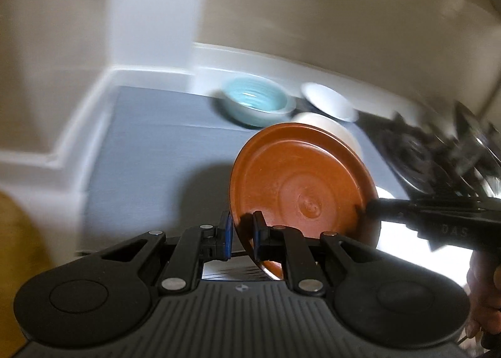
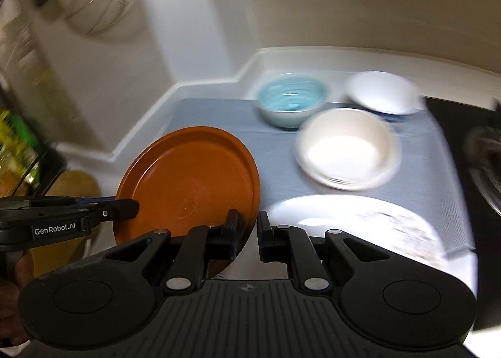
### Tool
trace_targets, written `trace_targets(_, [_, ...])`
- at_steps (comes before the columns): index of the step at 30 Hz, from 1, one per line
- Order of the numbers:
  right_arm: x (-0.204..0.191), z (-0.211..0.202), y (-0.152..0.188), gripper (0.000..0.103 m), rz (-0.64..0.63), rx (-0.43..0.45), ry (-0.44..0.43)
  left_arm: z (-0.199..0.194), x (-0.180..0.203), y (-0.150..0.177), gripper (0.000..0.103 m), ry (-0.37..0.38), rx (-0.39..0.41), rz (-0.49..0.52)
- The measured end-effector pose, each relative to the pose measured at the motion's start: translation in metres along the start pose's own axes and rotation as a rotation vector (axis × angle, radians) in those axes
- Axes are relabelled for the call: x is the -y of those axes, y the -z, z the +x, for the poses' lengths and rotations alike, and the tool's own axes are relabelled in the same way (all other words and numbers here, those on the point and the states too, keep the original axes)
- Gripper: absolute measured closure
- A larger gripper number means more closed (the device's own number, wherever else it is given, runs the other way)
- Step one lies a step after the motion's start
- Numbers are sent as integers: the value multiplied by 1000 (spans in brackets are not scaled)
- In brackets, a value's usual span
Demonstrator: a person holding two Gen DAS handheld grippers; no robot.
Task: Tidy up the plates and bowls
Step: 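Lift the brown plate with the left gripper and carry it toward the plate stack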
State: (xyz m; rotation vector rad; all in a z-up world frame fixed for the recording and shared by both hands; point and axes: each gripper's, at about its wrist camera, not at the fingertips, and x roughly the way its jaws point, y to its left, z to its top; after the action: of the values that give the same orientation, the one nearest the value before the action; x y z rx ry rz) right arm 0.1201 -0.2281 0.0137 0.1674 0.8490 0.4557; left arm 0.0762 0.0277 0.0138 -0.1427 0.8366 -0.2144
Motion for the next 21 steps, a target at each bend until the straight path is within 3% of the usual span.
trace_targets(6, [47,-22,27,89,104,-41,107,36,51,0,89,98,-74,141])
trace_targets(10, [67,-25,43,89,156,-88,170,54,73,8,89,125,-120,195])
trace_targets(21, [71,-20,57,89,111,-174,199,68,79,25,89,101,-178,178])
